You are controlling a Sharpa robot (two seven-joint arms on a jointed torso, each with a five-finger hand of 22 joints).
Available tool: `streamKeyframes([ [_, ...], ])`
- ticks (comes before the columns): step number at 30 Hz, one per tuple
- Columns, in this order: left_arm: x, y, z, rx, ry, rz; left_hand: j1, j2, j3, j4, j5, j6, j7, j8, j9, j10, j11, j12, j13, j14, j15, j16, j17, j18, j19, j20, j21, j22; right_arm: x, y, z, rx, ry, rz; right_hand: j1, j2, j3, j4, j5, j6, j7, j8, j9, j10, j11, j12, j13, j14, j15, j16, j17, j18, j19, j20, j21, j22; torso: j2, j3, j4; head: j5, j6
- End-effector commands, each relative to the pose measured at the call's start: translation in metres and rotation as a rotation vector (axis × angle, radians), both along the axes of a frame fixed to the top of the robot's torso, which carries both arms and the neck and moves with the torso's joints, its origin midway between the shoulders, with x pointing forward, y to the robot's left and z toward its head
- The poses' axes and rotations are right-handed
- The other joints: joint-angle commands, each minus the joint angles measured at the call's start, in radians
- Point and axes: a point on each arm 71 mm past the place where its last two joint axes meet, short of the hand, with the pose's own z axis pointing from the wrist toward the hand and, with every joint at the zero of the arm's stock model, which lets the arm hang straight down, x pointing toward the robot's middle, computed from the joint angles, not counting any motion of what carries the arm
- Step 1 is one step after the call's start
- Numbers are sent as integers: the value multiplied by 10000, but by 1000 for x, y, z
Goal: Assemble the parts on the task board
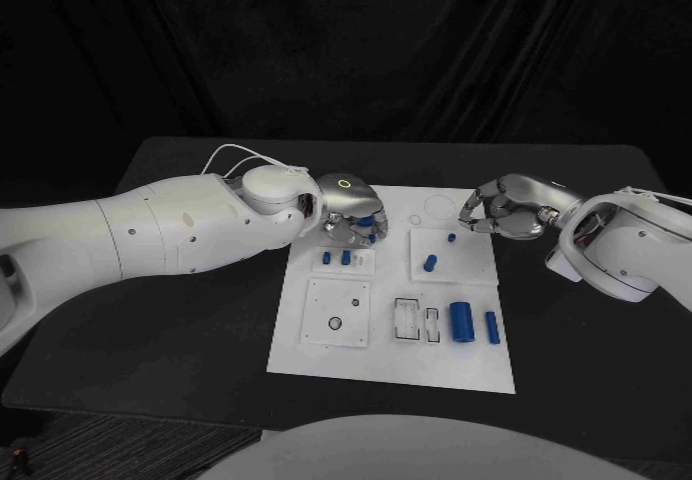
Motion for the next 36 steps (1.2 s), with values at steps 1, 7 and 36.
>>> streamKeyframes([
  [1, 0, -1, -2, 16, -47, -49, 92, -31, 85, -12, 60, 134, 8, 81, -14, 128, 5, 43, -30, 56, -40, 88, 61, -50, 103, -5, 112, 1692, 0, -1, -1, 14, -43, -58, 114, 0, 74, -10, 58, 80, 21, -31, -15, 1095, -47, -49, 2606, 1079, -70, 26, 2635, 170, 335, 15, 31, 2192, 0, -1, -1, -5, 1],
  [7, 1, 1, -3, -33, -95, -21, 85, -43, 125, -30, 65, 221, 34, 113, -22, 217, 5, 30, -67, 124, -46, 143, 79, -61, 149, -11, 169, 1708, 0, -1, -2, 1, -8, -56, 114, 0, 74, -10, 58, 80, 21, -31, -15, 1095, -47, -49, 2606, 1079, -70, 26, 2635, 170, 335, 15, 31, 2192, 2, -3, -11, 6, 1],
  [36, -13, 33, 15, -1228, -1169, -497, 113, 137, 789, -617, 589, 1496, 316, 266, -140, 2346, 28, -1080, -1021, 976, -66, 64, -455, -189, 670, -160, 772, 1874, -1, -3, -6, -65, 158, -111, 110, 0, 100, -12, 79, 93, 19, -33, -20, 1095, -46, -49, 2606, 1079, -70, 26, 2635, 175, 324, 15, 10, 2185, -1, 3, -10, -20, 1],
])
